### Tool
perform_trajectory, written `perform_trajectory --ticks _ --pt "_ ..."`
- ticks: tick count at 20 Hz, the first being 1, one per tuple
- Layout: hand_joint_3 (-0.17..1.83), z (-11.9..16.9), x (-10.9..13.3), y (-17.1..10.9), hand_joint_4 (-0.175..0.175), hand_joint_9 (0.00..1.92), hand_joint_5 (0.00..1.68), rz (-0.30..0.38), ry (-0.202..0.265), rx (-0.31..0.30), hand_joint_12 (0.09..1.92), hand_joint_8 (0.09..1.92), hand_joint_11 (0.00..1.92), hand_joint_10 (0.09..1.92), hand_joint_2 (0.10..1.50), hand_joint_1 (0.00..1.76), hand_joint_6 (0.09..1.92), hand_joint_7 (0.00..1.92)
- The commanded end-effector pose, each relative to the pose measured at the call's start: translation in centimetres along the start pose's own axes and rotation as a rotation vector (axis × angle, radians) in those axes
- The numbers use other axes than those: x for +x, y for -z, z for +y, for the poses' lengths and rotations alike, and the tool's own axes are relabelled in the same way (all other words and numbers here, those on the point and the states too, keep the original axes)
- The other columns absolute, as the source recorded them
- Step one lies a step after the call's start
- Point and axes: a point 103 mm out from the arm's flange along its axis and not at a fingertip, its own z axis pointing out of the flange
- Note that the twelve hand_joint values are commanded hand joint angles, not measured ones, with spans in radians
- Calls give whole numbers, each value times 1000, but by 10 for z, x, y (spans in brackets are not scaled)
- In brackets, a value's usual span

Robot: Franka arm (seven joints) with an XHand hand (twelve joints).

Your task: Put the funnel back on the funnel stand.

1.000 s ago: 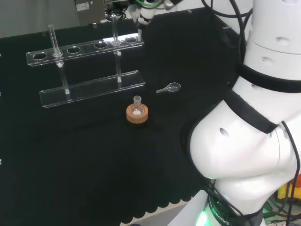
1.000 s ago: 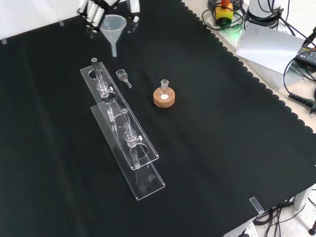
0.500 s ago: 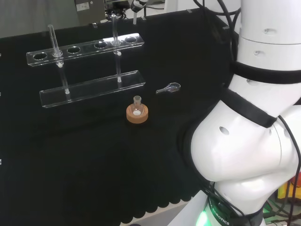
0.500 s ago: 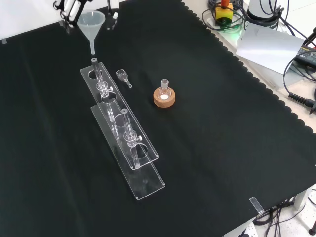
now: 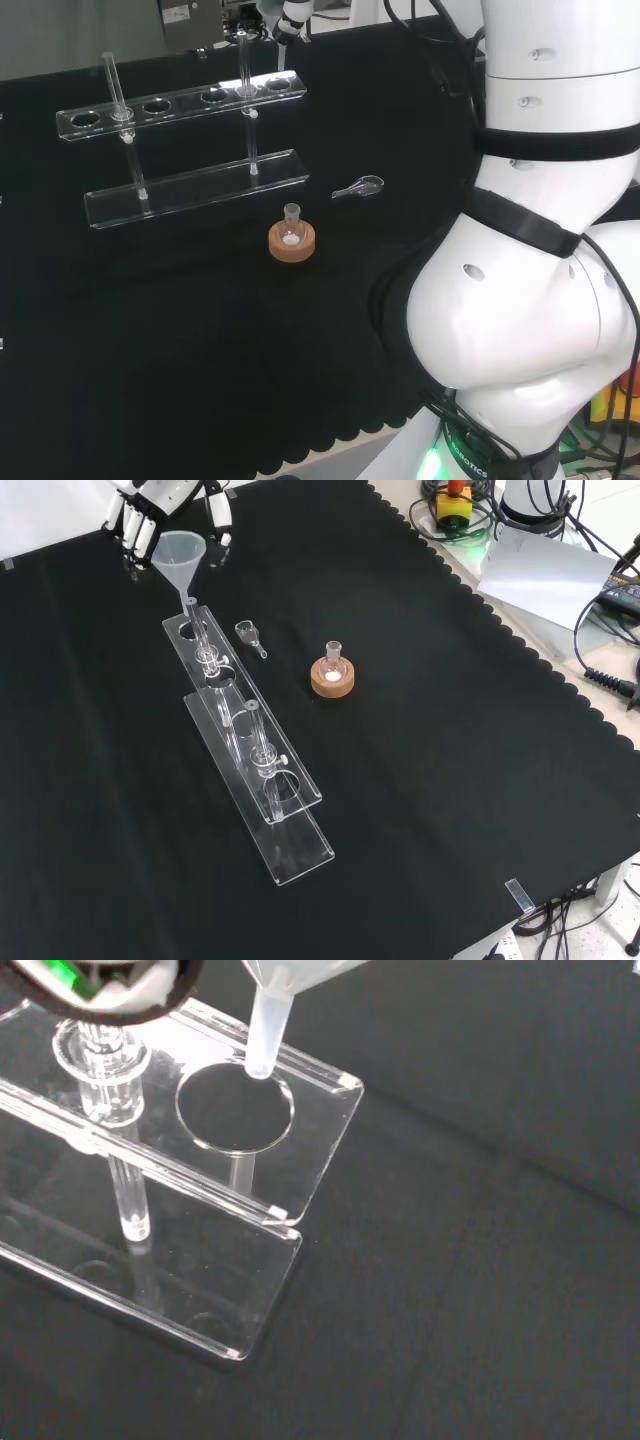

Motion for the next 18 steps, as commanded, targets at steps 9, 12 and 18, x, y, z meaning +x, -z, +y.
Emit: perform_trajectory --ticks 9,12,18 --pt "651 13 14 -17 -2 886 719 3 41 27 1301 606 477 435 684 825 634 649" --pt "651 14 15 -17 -4 885 716 -4 38 29 1300 606 471 435 684 826 633 647" --pt "652 20 11 -24 -4 884 714 1 41 45 1303 607 467 435 683 827 634 646"
